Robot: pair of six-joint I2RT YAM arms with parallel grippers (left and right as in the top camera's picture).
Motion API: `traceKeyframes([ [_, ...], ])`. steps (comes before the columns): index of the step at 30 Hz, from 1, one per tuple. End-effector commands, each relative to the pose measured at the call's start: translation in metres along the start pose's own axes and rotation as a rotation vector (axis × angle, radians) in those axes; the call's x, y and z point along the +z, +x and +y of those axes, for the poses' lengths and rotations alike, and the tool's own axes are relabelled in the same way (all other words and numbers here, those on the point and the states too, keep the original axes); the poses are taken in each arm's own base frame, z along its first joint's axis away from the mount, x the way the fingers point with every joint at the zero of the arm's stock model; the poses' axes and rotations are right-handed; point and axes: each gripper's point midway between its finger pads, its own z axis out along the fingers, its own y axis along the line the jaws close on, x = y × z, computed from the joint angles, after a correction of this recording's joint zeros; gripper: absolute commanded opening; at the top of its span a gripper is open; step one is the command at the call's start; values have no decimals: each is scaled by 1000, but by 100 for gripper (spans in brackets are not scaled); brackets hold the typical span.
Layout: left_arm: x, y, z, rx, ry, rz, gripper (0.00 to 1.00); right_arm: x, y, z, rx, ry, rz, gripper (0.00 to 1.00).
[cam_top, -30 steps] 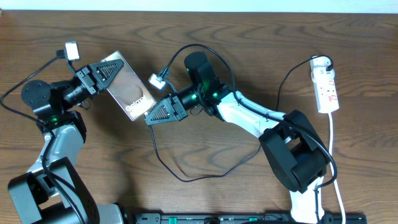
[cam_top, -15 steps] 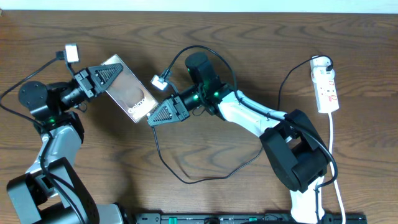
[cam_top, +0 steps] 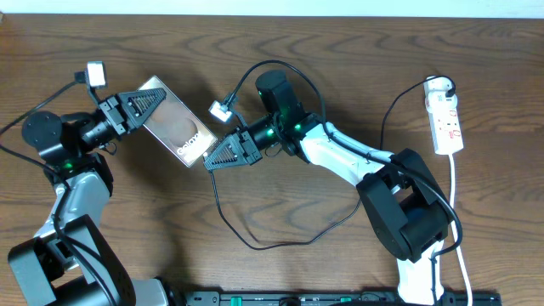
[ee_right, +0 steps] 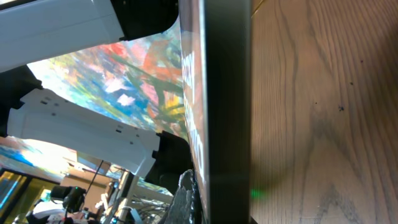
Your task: Plug charger to phone and switch on socket
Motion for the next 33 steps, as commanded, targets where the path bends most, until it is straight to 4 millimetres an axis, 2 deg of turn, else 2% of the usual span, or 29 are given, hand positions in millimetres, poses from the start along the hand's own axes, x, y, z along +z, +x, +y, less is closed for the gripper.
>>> traceKeyframes([
  [1, 0, 1, -7, 23, 8, 17, 7, -6, -12, 2, -53, 19, -22, 1],
  [13, -4, -26, 3, -34, -44, -139, 7, -3, -9, 2, -20, 17, -15, 1],
  [21, -34, -42, 10, -81, -81, -219, 7, -4, -10, -7, 10, 63, -34, 1],
  [25, -52, -44, 13, -110, -92, -233, 6, -7, -9, -31, 96, 186, -74, 1],
  [27, -55, -41, 12, -110, -90, -214, 7, -11, -5, -50, 166, 282, -96, 1],
  [33, -52, -27, 8, -115, -68, -132, 8, -43, 27, -107, 406, 639, -124, 1],
])
